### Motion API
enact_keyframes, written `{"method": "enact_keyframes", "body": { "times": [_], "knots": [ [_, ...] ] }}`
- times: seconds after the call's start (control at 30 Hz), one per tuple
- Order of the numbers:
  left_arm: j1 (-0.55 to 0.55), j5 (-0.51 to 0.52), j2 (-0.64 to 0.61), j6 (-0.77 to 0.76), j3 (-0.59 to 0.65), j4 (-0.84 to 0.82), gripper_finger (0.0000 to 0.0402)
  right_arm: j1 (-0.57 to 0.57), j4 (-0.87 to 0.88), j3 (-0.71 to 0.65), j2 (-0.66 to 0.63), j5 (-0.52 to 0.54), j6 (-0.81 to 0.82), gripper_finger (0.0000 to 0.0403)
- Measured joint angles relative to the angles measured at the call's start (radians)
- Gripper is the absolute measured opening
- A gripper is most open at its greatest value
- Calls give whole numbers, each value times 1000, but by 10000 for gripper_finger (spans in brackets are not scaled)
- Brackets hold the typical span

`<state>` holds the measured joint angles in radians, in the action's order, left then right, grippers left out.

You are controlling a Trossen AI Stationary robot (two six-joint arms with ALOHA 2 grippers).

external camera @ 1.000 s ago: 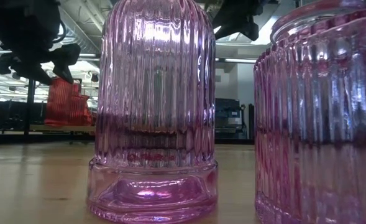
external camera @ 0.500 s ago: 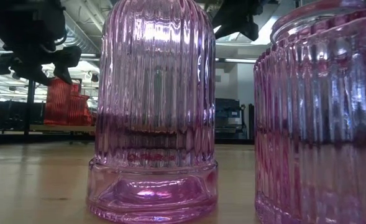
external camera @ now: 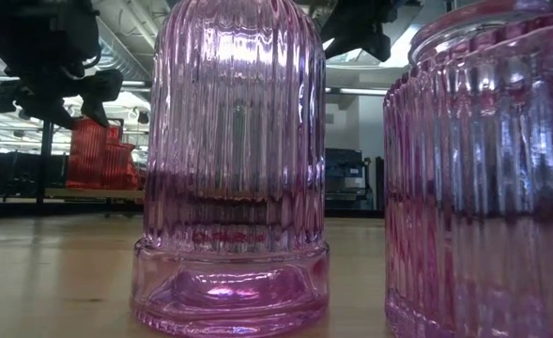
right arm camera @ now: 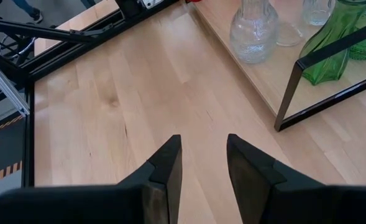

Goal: Sort vases onto shelf
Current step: Put the red vase on the shelf aligned with the other red vases

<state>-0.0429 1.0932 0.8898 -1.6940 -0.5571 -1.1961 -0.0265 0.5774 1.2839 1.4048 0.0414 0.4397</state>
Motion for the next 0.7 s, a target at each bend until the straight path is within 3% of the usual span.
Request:
{"method": "enact_keyframes", "body": {
  "times": [0.7],
  "knots": [
    [59,19,0,-46,1,4,220,0,-5,0,0,-8,13,111]
  ]
}}
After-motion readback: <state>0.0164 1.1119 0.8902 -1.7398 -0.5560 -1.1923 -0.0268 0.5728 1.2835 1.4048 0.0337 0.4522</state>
